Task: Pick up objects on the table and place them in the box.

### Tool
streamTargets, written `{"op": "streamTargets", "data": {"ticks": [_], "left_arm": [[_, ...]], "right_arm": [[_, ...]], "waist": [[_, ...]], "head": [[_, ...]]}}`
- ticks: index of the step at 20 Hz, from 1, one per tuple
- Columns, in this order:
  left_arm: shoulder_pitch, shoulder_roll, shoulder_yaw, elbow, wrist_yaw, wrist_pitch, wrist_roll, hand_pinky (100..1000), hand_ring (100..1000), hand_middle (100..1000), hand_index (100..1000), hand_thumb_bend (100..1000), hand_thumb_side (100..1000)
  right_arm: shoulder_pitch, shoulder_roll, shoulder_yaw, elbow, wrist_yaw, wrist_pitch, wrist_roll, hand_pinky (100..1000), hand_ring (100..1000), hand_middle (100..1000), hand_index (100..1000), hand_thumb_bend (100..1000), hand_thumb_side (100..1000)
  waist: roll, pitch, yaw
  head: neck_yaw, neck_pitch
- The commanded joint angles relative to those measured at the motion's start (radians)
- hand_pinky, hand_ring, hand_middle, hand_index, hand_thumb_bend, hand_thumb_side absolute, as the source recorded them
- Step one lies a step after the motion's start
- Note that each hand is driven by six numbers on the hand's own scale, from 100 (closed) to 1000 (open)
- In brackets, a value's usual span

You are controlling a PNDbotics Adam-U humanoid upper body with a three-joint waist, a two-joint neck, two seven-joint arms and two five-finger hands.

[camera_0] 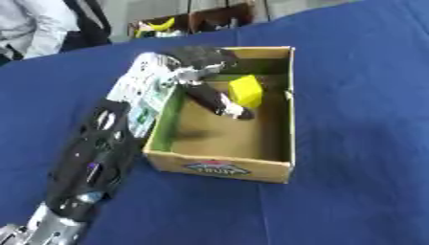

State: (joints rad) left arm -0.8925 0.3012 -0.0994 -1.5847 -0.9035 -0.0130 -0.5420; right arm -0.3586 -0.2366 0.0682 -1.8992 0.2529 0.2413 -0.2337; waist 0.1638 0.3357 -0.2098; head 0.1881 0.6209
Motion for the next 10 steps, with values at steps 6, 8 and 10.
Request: {"op": "streamTargets", "data": {"ticks": [6, 8, 10], "left_arm": [[0.062, 0.109, 0.115, -0.200, 0.612, 0.137, 0.452, 498, 722, 756, 920, 293, 999], [0.109, 0.148, 0.131, -0.238, 0.706, 0.151, 0.491, 474, 700, 731, 904, 255, 990], [0.167, 0.179, 0.152, -0.283, 0.773, 0.165, 0.527, 467, 689, 717, 898, 321, 995]], "right_arm": [[0.004, 0.005, -0.010, -0.026, 0.000, -0.001, -0.014, 899, 1000, 595, 811, 100, 815], [0.005, 0.006, -0.013, -0.029, 0.001, -0.002, -0.018, 898, 1000, 595, 811, 100, 815], [0.005, 0.008, -0.018, -0.032, 0.003, -0.002, -0.024, 898, 1000, 595, 810, 100, 813]], "waist": [[-0.020, -0.038, 0.033], [-0.022, -0.041, 0.044], [-0.026, -0.042, 0.057]], "head": [[-0.046, -0.009], [-0.062, -0.007], [-0.080, -0.003]]}}
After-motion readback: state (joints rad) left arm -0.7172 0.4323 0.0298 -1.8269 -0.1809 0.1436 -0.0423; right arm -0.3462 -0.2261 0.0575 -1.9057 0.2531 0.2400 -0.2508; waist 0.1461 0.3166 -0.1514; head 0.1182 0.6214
